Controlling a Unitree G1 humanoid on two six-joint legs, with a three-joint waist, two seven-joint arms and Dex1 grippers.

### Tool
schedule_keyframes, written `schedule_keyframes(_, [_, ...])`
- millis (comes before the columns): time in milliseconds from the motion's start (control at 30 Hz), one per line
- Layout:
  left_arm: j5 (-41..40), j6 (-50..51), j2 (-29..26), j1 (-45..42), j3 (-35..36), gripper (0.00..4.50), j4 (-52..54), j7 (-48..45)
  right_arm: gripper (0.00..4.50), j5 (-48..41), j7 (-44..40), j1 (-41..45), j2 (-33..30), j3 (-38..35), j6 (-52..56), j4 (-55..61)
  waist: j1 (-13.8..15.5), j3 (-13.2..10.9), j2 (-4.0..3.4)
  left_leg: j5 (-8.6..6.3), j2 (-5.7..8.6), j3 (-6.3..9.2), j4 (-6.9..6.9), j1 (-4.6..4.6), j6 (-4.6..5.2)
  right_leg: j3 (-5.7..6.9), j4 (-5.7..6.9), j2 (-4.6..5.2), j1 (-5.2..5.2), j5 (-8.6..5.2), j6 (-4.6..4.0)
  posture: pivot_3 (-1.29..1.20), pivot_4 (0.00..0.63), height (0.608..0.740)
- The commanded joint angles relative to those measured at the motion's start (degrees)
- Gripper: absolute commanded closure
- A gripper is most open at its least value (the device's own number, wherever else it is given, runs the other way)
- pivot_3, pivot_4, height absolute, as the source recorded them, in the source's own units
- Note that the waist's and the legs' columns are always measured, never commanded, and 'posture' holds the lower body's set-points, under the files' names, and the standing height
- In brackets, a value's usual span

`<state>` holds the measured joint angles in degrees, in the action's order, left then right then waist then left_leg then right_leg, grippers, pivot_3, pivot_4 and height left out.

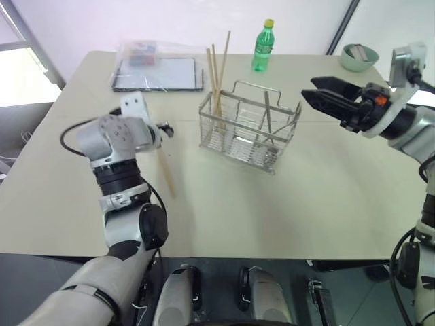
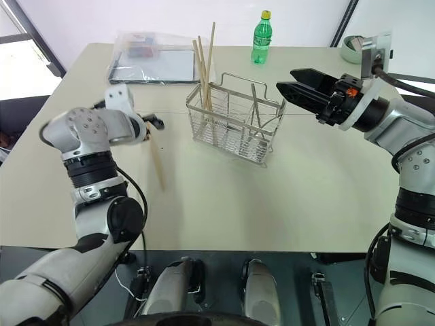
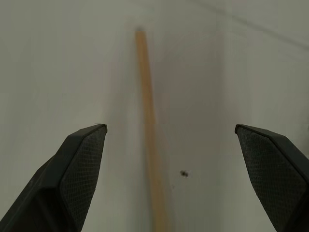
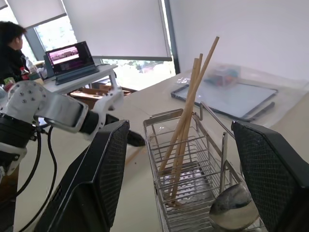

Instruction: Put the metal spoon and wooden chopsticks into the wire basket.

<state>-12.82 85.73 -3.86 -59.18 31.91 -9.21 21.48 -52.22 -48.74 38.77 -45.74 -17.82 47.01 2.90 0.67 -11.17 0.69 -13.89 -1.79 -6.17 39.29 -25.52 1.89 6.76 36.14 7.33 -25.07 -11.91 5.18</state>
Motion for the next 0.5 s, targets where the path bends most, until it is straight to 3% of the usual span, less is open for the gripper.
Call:
schedule_keyframes(33, [1.7, -1.9, 0.1, -0.5, 0.2, 0.03, -1.6, 0.1, 1.02, -0.2, -0.5, 0.6, -0.4, -1.2, -0.7, 1.5, 0.0, 0.0, -0.01, 0.0, 0.0, -0.01, 0.0, 0.01, -0.01, 0.0, 0.01, 0.0, 0.0, 0.0, 0.0, 0.0, 0.15, 0.707])
schedule_keyframes(300, [3.3, -6.6, -0.3, -0.3, -0.5, 0.03, -10.4, -0.8, 1.02, -0.3, -1.7, -2.2, -1.9, -2.5, -0.6, 3.3, 0.2, 0.1, -0.1, -0.09, 0.02, -0.01, 0.0, 0.12, 0.1, 0.0, 0.0, 0.05, 0.09, 0.01, -0.01, 0.0, 0.15, 0.707])
schedule_keyframes(400, [3.3, -8.6, -0.6, -1.0, -1.1, 0.87, -12.6, -1.2, 1.02, -0.1, -1.8, -3.1, -2.2, -2.9, -0.9, 3.9, 0.2, 0.1, -0.16, -0.12, 0.0, 0.01, 0.0, 0.15, 0.15, 0.0, 0.03, 0.05, 0.09, 0.01, -0.02, 0.0, 0.15, 0.707])
schedule_keyframes(500, [3.2, -9.6, -0.9, -1.7, -1.5, 2.4, -13.9, -1.4, 1.02, -0.2, -2.0, -3.7, -2.4, -3.1, -1.0, 4.3, 0.3, 0.1, -0.16, -0.12, 0.01, 0.02, 0.0, 0.14, 0.14, 0.01, 0.03, 0.06, 0.1, 0.01, -0.03, 0.0, 0.15, 0.707])
